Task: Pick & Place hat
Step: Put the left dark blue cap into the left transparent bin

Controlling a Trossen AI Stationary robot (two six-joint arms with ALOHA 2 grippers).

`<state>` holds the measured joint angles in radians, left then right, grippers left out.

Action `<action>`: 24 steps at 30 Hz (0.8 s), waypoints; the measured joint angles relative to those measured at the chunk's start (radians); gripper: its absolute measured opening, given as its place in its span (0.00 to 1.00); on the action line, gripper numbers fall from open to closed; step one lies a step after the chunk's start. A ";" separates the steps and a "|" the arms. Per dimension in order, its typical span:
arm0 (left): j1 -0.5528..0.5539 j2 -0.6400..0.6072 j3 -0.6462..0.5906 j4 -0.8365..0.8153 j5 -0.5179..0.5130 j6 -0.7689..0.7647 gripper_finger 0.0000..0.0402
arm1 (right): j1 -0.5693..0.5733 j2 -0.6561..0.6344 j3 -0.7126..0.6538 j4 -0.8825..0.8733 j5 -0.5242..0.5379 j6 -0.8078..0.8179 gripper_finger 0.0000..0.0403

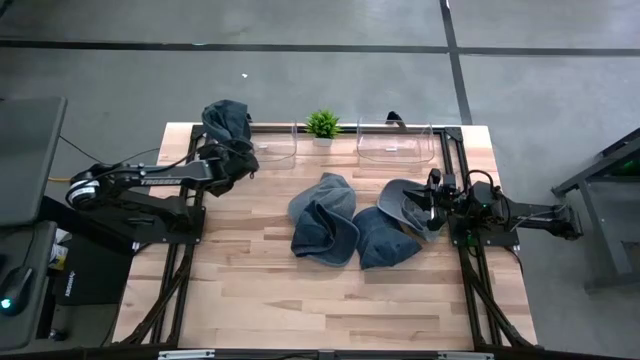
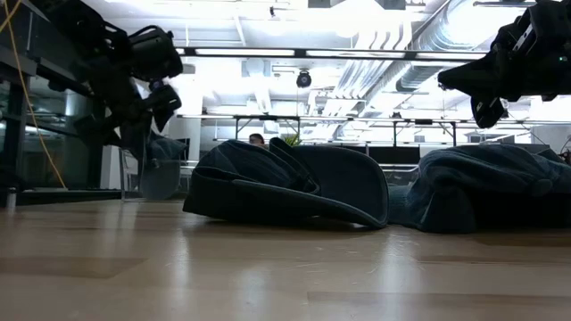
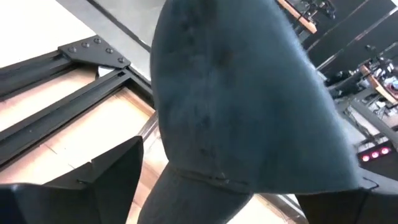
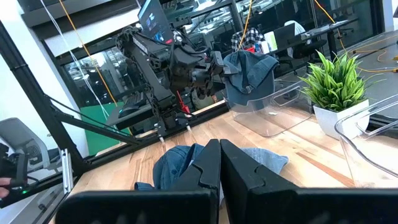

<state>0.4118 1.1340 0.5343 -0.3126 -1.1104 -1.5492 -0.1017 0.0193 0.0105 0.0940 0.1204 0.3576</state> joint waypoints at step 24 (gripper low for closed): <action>-0.311 -0.287 -0.001 0.025 -0.093 0.349 0.93 | 0.000 0.000 0.000 0.000 0.000 0.000 0.00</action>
<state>0.1012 0.8470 0.5335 -0.2881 -1.2031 -1.2003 -0.1017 0.0193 0.0107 0.0938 0.1204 0.3574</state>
